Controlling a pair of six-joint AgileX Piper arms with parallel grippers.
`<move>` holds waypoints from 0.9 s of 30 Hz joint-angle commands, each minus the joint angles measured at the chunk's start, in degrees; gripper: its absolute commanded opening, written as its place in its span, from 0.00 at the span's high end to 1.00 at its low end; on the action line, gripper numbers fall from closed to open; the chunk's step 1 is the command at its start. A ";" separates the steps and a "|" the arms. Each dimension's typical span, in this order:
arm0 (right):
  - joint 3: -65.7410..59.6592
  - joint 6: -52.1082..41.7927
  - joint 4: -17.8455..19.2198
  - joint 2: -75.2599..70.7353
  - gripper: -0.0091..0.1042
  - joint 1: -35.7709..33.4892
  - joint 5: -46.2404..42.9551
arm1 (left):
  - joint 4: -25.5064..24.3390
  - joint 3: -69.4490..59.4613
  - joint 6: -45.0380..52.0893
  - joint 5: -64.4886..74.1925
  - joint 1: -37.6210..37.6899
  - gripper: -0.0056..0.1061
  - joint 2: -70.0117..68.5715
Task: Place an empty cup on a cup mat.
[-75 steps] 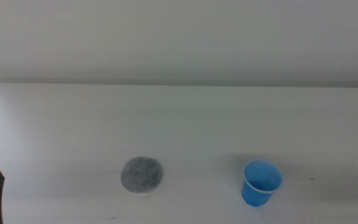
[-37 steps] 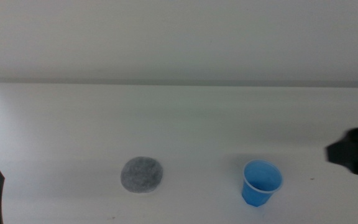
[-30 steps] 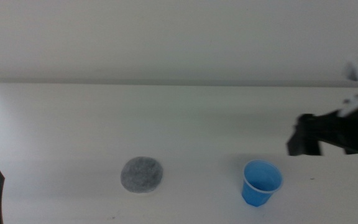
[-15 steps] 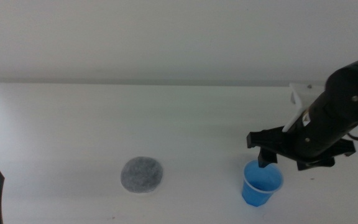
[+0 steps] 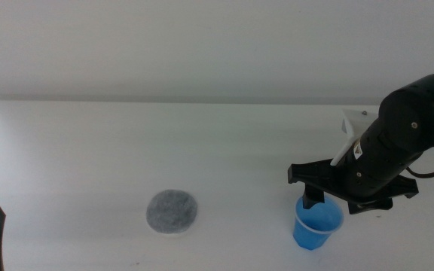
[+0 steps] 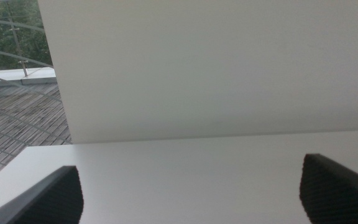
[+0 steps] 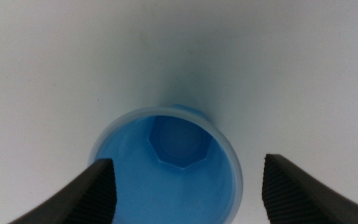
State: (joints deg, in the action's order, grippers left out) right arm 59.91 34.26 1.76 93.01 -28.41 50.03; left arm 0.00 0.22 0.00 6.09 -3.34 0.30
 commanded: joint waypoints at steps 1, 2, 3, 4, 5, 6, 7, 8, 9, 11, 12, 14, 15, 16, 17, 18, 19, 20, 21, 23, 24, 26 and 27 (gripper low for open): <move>0.26 0.60 0.25 0.04 0.35 -0.08 -0.10 | 0.00 -2.35 0.00 -0.67 0.48 0.11 -2.33; 0.26 0.60 0.25 0.07 0.35 -0.08 -0.10 | 0.00 -2.35 0.00 -0.67 0.48 0.11 -2.33; 0.26 0.60 0.25 0.17 0.35 -0.08 -0.10 | 0.00 -2.35 0.00 -0.67 0.48 0.11 -2.33; 0.26 0.60 0.25 0.80 0.35 -0.08 1.16 | 0.00 -2.35 0.00 -0.67 0.48 0.11 -2.33; 0.26 0.60 0.25 1.08 0.35 -0.08 1.66 | 0.00 -2.35 0.00 -0.67 0.48 0.11 -2.33; 0.26 0.60 0.38 1.23 0.35 -0.08 1.95 | 0.00 -2.35 0.00 -0.67 0.48 0.11 -2.33; 0.26 0.60 0.38 1.39 0.35 -0.08 2.06 | 0.00 -2.35 0.00 -0.67 0.48 0.11 -2.33; 0.13 0.60 0.38 1.39 0.35 -0.08 2.06 | 0.00 -2.35 0.00 -0.67 0.48 0.11 -2.33; -0.27 0.60 0.38 1.39 0.35 -0.08 1.43 | 0.00 -2.35 0.00 -0.67 0.48 0.11 -2.33; -1.28 0.70 0.38 1.49 0.35 -0.08 0.63 | 0.00 -2.35 0.00 -0.67 0.48 0.11 -2.33; -1.86 0.83 0.38 1.83 0.35 -0.08 -0.24 | 0.00 -2.35 0.00 -0.67 0.48 0.11 -2.33; -2.76 0.83 0.26 2.44 0.35 -0.08 -2.14 | 0.00 -2.35 0.00 -0.67 0.48 0.11 -2.33; -3.18 0.83 0.26 2.97 0.36 -0.08 -2.99 | 0.00 -2.35 0.00 -0.67 0.48 0.11 -2.33; -3.18 0.83 0.26 3.48 0.36 -0.08 -3.54 | 0.00 -2.35 0.00 -0.67 0.48 0.11 -2.33; -3.29 0.83 0.26 4.21 0.38 -0.08 -4.00 | 0.00 -2.35 0.00 -0.67 0.48 0.11 -2.33; -3.29 0.83 0.26 4.90 0.39 -0.08 -4.60 | 0.00 -2.35 0.00 -0.67 0.48 0.11 -2.33; -3.29 0.83 0.26 5.54 0.41 -0.08 -5.13 | 0.00 -2.35 0.00 -0.67 0.48 0.11 -2.33; -3.29 0.83 0.26 6.15 0.42 -0.08 -5.68 | 0.00 -2.35 0.00 -0.67 0.48 0.11 -2.33; -3.29 0.83 0.38 6.74 0.44 -0.08 -6.40 | 0.00 -2.35 0.00 -0.67 0.48 0.11 -2.33; -3.42 0.83 0.65 7.65 0.50 -0.08 -7.74 | 0.00 -2.35 0.00 -0.67 0.48 0.11 -2.33; -3.64 0.83 0.65 7.97 0.56 -0.08 -8.61 | 0.00 -2.35 0.00 -0.67 0.48 0.11 -2.33; -3.69 0.83 0.77 8.11 0.77 -0.08 -9.40 | 0.00 -2.35 0.00 -0.67 0.48 0.11 -2.33; -3.69 0.83 0.77 8.11 0.90 -0.12 -9.40 | 0.00 -2.35 0.00 -0.67 0.48 0.11 -2.33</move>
State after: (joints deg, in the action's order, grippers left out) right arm 56.53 34.98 1.89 101.01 -28.41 41.50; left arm 0.00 0.22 0.00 6.09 -3.34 0.30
